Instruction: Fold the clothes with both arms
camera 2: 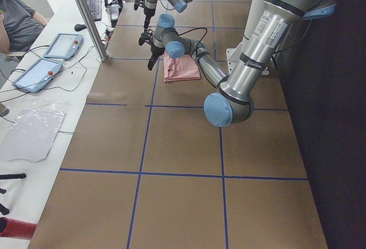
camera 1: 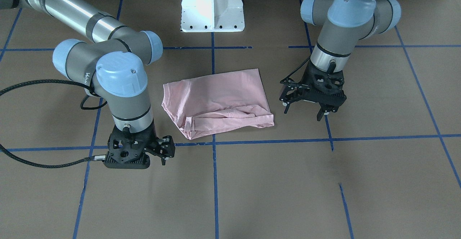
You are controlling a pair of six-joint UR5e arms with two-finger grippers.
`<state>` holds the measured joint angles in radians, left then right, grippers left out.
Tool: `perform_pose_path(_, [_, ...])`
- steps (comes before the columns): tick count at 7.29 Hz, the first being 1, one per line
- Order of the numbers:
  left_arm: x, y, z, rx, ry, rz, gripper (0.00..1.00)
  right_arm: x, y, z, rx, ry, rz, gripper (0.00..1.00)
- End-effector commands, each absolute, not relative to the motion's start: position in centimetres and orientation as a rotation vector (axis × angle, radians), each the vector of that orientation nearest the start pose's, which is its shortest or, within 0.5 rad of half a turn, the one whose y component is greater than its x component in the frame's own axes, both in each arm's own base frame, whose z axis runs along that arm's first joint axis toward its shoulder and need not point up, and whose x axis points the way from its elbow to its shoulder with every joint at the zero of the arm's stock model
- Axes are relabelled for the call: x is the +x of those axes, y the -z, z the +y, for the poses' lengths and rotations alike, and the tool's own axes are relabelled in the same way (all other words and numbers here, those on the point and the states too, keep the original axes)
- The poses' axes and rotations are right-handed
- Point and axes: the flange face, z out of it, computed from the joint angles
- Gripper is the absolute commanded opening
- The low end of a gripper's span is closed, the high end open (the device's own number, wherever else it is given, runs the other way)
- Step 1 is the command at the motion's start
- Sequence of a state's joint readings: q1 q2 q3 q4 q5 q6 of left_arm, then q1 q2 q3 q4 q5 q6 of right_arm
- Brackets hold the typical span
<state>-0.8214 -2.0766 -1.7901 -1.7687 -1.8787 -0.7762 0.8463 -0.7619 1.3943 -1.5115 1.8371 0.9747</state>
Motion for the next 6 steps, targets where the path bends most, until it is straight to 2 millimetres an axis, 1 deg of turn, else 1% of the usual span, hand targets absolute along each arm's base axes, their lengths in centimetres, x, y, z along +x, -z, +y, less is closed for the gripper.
perform_pose_path(1, [31.1,-24.6,-52.5,0.5,-0.208,0.803,1.0,-32.8,-25.8,-62.2,0.253,-0.038,-0.671,1.0])
perform_pose_path(2, [26.1,-26.8,-52.5,0.512,-0.266,0.772,1.0,-27.2,-28.3,-62.0,0.27,0.044,-0.66,1.0])
perform_pose_path(3, [19.2,-30.3,-53.5,0.534,-0.339,0.729,1.0,-21.2,-31.5,-61.8,0.272,0.11,-0.646,1.0])
perform_pose_path(4, [11.2,-34.9,-54.2,0.559,-0.429,0.665,1.0,-15.3,-35.0,-62.1,0.277,0.167,-0.636,1.0])
perform_pose_path(5, [4.2,-39.3,-54.3,0.566,-0.482,0.615,1.0,-9.4,-39.3,-61.6,0.277,0.237,-0.627,1.0])
perform_pose_path(6, [-1.4,-43.4,-54.2,0.552,-0.478,0.571,1.0,-2.8,-44.0,-60.5,0.279,0.289,-0.616,1.0])
